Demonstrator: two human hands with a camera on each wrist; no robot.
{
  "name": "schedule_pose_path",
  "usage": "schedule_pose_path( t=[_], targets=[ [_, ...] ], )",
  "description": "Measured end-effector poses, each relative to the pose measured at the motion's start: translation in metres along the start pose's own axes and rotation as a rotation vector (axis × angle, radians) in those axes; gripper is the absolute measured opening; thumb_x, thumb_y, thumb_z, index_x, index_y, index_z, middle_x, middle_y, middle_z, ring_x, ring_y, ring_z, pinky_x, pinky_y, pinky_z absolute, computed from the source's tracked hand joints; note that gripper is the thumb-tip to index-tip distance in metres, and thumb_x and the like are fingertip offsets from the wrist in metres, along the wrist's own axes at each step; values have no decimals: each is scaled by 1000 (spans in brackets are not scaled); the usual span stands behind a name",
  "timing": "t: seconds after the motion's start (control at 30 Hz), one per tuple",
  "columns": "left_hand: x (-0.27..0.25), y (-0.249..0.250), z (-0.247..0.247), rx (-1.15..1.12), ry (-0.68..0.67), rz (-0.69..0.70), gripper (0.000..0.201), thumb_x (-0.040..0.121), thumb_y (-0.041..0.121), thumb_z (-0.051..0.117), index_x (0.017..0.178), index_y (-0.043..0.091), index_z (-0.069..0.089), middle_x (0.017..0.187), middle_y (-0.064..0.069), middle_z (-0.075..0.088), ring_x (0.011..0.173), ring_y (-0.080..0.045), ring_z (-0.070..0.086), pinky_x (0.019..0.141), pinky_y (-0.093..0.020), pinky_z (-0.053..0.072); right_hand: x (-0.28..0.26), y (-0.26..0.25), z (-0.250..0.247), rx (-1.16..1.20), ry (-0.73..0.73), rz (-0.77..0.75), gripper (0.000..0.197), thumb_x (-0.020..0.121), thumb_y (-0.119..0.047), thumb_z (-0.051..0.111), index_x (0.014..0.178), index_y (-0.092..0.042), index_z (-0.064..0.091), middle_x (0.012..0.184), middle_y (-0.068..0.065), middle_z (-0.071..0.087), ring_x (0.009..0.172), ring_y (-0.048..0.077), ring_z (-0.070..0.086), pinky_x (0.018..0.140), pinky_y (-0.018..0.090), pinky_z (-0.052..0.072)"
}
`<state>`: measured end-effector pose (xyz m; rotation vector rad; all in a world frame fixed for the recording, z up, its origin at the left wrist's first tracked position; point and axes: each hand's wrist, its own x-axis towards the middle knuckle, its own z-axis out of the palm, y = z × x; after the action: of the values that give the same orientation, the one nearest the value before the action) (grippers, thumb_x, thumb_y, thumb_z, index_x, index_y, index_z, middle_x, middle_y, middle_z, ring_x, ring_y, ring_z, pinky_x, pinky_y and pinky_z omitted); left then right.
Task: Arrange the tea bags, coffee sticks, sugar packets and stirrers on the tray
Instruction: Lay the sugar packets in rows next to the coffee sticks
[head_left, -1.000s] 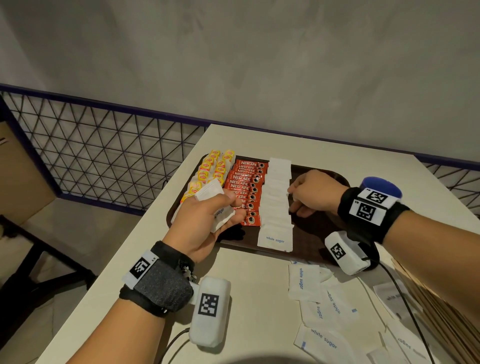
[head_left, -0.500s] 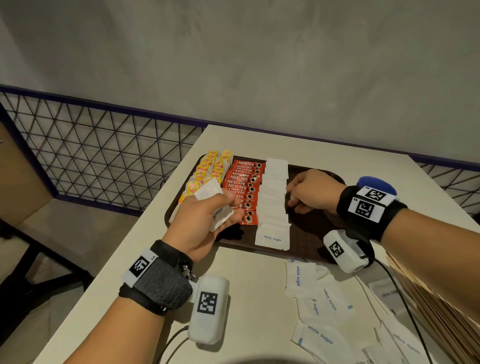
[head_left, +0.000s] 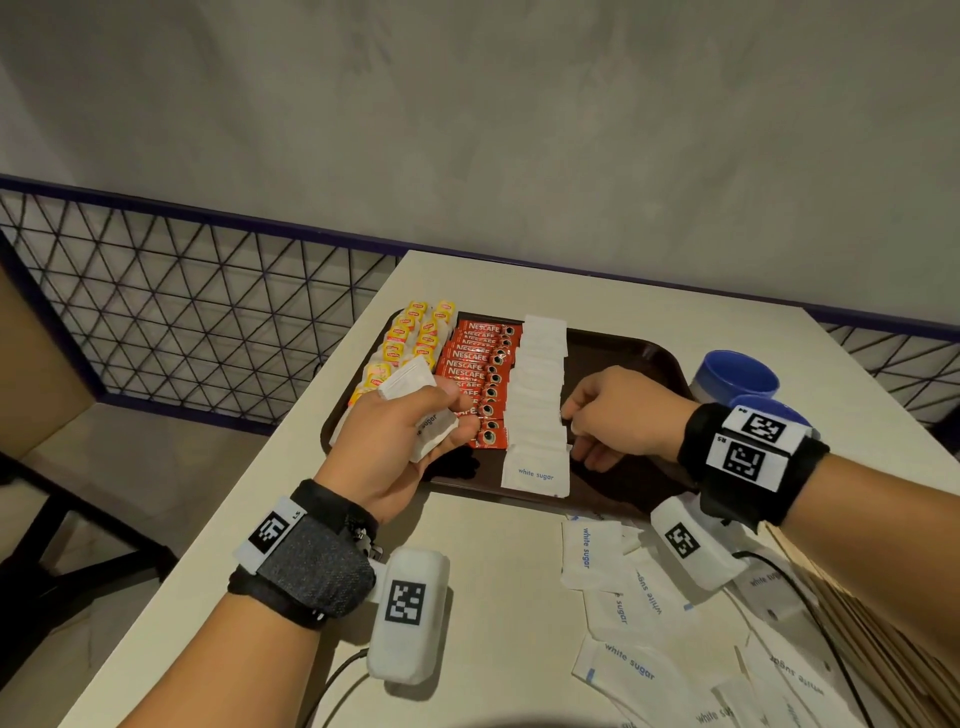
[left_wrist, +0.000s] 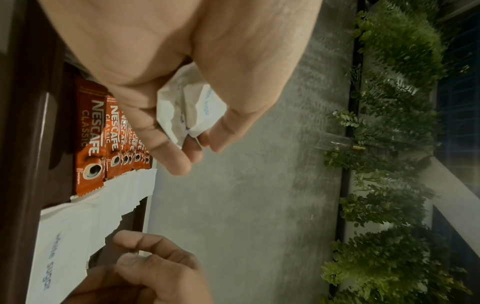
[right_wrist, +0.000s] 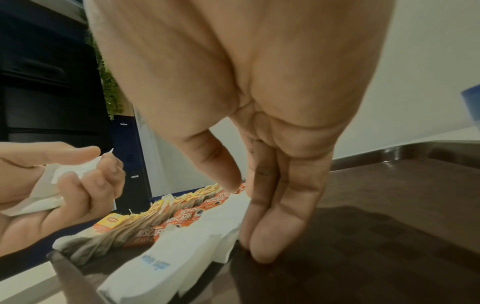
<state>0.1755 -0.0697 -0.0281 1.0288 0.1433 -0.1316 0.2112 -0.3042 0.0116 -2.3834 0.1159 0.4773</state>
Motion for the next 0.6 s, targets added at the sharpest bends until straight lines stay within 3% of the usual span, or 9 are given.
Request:
schedule_pose_path(
  t=[0.27,0.43,0.6],
  targets=[
    [1,0,-1,6,-5,3,22,94,6,68,115,2,65,93,-14,71,84,-26,73,81,-38,64,7,3,-3,-12,13,-6,18,102,-7,53,113,-5,66,86,13,79,81,30,78,71,32,65],
    [1,0,-1,8,2,-2,18,94,4,67,111,1,65,92,-15,71,82,-26,73,73,-33,62,10,2,-2,11,4,-36,18,100,-7,53,111,-2,67,81,12,79,80,32,78,65,30,64],
    [1,0,-1,6,1,7,14,94,4,68,108,2,67,92,-15,71,83,-26,72,79,-37,63,16,4,-5,-9,37,-35,17,101,-9,53,109,-6,68,86,10,79,79,27,78,67,29,64]
  ],
)
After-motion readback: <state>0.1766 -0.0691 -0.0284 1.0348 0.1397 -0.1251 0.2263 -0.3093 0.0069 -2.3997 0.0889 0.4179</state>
